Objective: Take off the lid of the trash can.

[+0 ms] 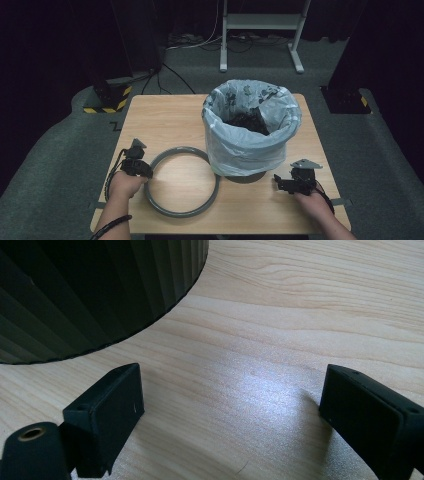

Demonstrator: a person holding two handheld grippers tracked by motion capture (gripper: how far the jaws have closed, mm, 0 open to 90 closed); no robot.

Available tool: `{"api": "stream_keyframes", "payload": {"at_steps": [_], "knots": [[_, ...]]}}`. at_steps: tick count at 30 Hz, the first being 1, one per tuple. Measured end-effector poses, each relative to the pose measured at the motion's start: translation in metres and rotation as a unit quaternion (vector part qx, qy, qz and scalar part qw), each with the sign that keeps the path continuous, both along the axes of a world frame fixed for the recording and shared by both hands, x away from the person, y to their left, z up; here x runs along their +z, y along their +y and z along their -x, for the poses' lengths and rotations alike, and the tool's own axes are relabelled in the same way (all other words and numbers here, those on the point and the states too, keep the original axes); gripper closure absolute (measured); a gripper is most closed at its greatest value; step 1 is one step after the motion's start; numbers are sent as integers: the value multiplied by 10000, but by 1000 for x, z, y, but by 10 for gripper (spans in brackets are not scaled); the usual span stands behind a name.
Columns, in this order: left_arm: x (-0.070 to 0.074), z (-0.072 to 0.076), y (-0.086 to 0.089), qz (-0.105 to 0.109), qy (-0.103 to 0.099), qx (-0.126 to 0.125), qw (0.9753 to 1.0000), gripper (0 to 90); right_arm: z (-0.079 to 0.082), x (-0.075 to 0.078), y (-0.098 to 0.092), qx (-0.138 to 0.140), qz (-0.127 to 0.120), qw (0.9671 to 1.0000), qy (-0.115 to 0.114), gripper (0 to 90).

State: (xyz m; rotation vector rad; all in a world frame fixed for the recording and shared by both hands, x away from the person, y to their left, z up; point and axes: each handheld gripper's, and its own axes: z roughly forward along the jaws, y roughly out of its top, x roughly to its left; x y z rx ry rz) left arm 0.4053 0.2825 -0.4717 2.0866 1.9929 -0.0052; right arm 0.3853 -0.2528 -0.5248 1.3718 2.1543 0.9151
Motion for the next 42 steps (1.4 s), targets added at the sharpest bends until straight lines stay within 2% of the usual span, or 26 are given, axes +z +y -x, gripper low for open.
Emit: {"api": "stream_keyframes", "payload": {"at_steps": [7,12,16,18,21,23,25,27,28,30,31,32,37,39,42], "knots": [[-6,4,-5,-46,74,-90,9999,757,0,0,0,-7,-11,10000,4,101],[-8,6,-3,39,55,6,10000,736,0,0,0,-3,-8,10000,4,101],[-5,5,-1,60,17,118,9999,630,0,0,0,0,-3,10000,5,101],[-1,4,-1,70,-109,172,9998,579,0,0,0,1,-3,10000,4,101],[5,3,-4,69,-380,27,9993,528,0,0,0,2,-3,10000,3,101],[7,2,-6,284,-509,22,9983,493,0,0,0,3,-3,10000,4,101],[8,1,-12,196,-642,-168,9976,454,0,0,0,4,-2,10000,2,101],[9,0,-19,105,-793,-347,9962,418,0,0,0,2,-1,10000,2,101],[9,1,-23,23,-919,-515,9944,403,1,0,0,3,-1,10000,5,101],[9,2,-27,-101,-1178,-664,9908,351,1,0,0,1,-4,10000,7,101],[9,2,-31,-259,-1315,-693,9886,331,1,0,0,3,-4,10000,9,101],[8,2,-33,-285,-1395,-715,9872,339,1,0,0,5,-4,10000,7,101],[-2,3,-41,-111,-1664,-682,9836,302,1,0,0,5,0,10000,11,101],[-7,3,-47,-99,-1740,-740,9819,253,0,0,0,14,4,10000,3,101],[-11,5,-59,-126,-1967,-908,9762,215,1,0,0,3,3,10000,11,101]]}}
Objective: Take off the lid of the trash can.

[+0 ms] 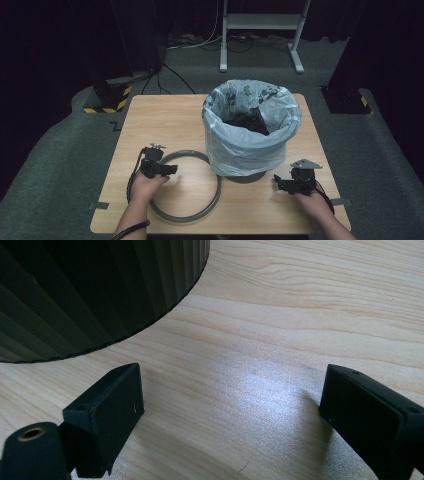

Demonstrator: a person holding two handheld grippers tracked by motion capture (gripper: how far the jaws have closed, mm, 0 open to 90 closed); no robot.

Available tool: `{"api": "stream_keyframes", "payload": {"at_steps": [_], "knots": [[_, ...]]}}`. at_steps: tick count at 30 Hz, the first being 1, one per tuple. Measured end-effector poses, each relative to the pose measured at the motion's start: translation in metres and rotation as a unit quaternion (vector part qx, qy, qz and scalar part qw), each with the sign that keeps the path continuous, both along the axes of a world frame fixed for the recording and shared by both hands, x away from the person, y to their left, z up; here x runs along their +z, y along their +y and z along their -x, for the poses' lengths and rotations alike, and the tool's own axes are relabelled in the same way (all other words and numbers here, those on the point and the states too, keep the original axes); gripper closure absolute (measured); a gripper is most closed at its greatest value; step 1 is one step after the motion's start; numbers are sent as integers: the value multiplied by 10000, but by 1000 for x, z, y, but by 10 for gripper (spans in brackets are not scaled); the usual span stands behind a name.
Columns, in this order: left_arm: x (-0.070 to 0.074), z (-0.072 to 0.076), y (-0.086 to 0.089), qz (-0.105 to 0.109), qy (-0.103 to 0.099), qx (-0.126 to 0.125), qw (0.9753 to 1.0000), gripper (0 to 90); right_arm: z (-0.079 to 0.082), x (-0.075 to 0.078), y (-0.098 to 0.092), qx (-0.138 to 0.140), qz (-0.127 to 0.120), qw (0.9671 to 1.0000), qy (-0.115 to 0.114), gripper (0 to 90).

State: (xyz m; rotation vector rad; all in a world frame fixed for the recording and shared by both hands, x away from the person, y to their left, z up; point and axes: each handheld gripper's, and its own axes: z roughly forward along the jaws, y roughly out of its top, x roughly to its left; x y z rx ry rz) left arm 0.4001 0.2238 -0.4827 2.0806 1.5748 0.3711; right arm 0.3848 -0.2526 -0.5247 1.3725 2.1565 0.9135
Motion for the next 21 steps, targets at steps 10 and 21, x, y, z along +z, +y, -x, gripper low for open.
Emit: {"api": "stream_keyframes", "payload": {"at_steps": [10,21], "knots": [[-14,11,-30,-60,-499,-257,9984,184,0,0,0,21,-4,10000,-5,102],[-10,12,-34,192,-620,-669,9956,153,0,0,0,11,-1,10000,-5,102]]}}
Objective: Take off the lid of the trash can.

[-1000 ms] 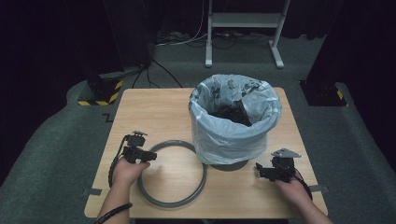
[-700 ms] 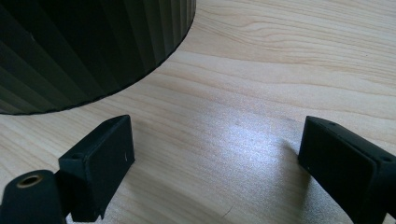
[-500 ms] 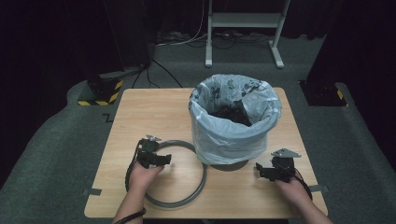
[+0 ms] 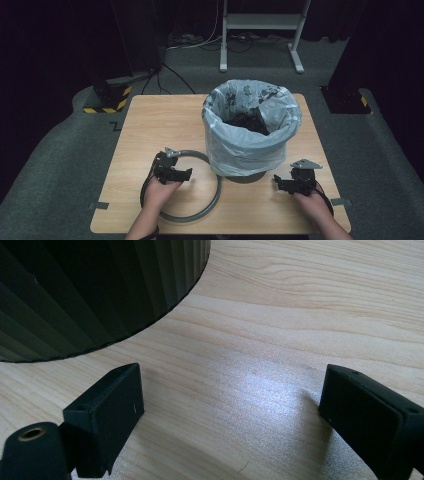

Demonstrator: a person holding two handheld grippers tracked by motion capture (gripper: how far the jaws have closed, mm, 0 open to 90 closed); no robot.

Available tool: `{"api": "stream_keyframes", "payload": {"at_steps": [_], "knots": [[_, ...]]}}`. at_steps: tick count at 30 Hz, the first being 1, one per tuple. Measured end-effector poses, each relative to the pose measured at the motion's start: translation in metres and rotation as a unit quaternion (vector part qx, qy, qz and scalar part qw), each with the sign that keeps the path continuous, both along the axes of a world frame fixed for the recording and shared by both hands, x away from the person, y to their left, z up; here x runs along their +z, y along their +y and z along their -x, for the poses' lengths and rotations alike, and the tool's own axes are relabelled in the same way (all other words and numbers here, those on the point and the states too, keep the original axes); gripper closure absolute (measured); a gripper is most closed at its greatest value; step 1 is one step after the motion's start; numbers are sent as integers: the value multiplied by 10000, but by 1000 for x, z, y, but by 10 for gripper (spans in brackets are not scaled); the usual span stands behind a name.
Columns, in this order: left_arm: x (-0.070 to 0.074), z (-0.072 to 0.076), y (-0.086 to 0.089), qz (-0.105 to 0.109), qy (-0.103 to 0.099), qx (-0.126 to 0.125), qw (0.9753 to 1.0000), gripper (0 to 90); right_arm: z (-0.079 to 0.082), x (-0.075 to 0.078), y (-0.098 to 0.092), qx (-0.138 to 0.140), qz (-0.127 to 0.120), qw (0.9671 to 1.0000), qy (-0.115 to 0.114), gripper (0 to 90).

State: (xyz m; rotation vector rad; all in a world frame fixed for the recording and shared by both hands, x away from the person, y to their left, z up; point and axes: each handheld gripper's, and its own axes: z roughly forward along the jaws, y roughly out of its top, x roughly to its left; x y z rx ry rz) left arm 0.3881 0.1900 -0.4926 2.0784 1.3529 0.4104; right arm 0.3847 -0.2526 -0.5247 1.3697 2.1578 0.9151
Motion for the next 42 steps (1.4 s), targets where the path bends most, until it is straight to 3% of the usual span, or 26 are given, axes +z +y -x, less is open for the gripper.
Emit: {"api": "stream_keyframes", "payload": {"at_steps": [11,16,22,29,33,36,42], "knots": [[11,4,-4,191,-457,-330,9982,151,2,0,0,-95,103,9998,-124,115],[17,4,-1,303,-527,-362,9975,151,7,3,2,111,219,9992,-327,125],[22,6,-1,361,-595,-366,9969,150,12,16,-1,98,-50,9970,-762,127],[31,8,-2,513,-883,-395,9940,150,18,32,-8,3,-231,9938,-1087,134],[38,10,-3,650,-1150,-388,9905,149,21,42,-10,-40,-214,9915,-1286,135],[45,12,-3,881,-1335,-348,9865,149,26,49,-9,-73,-192,9890,-1464,130],[60,17,-4,1242,-1739,-367,9762,150,34,62,-6,-186,-250,9815,-1890,132]]}}
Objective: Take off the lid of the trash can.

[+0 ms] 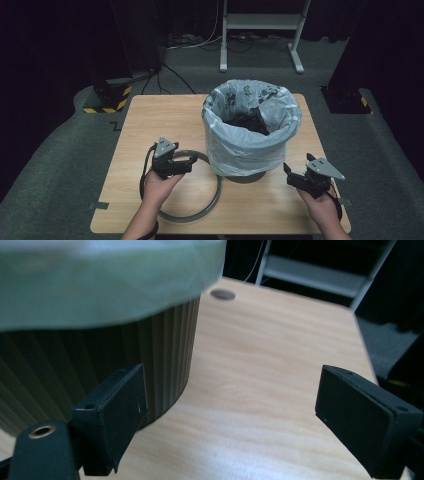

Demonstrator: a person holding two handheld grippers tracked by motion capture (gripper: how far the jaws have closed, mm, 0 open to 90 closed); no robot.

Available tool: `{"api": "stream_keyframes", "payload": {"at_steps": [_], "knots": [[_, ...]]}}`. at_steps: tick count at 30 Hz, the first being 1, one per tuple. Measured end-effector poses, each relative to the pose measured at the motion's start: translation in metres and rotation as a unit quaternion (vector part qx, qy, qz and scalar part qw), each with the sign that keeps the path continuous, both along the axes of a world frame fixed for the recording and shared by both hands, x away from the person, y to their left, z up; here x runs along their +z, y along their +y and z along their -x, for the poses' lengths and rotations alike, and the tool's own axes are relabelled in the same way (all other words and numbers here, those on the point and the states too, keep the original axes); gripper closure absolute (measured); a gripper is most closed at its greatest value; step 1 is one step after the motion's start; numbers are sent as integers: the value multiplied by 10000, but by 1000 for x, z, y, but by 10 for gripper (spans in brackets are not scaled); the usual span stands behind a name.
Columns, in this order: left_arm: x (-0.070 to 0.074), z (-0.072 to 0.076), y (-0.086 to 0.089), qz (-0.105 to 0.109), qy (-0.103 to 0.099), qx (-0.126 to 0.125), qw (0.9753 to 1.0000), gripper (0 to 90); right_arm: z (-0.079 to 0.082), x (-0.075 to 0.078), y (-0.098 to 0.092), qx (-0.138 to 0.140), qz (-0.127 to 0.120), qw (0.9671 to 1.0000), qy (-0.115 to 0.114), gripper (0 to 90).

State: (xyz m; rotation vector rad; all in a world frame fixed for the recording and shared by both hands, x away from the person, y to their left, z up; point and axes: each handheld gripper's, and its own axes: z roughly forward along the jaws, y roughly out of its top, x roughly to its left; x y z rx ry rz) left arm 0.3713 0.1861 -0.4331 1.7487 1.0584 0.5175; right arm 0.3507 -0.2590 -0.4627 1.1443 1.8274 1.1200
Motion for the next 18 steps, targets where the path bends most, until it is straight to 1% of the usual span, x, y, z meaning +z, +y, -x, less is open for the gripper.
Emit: {"api": "stream_keyframes", "payload": {"at_steps": [3,5,7,9,10,11,12,14,16,18], "knots": [[6,1,0,24,-176,24,9998,150,3,4,-1,33,-71,9999,-149,134],[11,2,1,143,-250,26,9996,149,7,8,-1,147,-90,9995,-270,133],[14,5,2,260,-355,77,9990,149,8,10,-2,185,-77,9993,-315,133],[17,8,2,351,-401,82,9985,149,12,14,-2,235,-107,9988,-406,133],[18,9,1,375,-440,50,9983,150,13,16,-2,272,-87,9985,-465,131],[19,10,1,334,-501,12,9982,152,15,17,-1,297,-75,9981,-527,131],[19,10,0,328,-512,-8,9982,152,16,19,-1,306,-133,9978,-568,131],[21,12,0,403,-519,13,9978,150,18,22,0,309,-166,9973,-649,132],[23,14,0,493,-577,10,9971,148,20,26,1,269,-177,9967,-743,125],[26,17,0,524,-684,-37,9963,148,22,29,1,255,-217,9961,-811,117]]}}
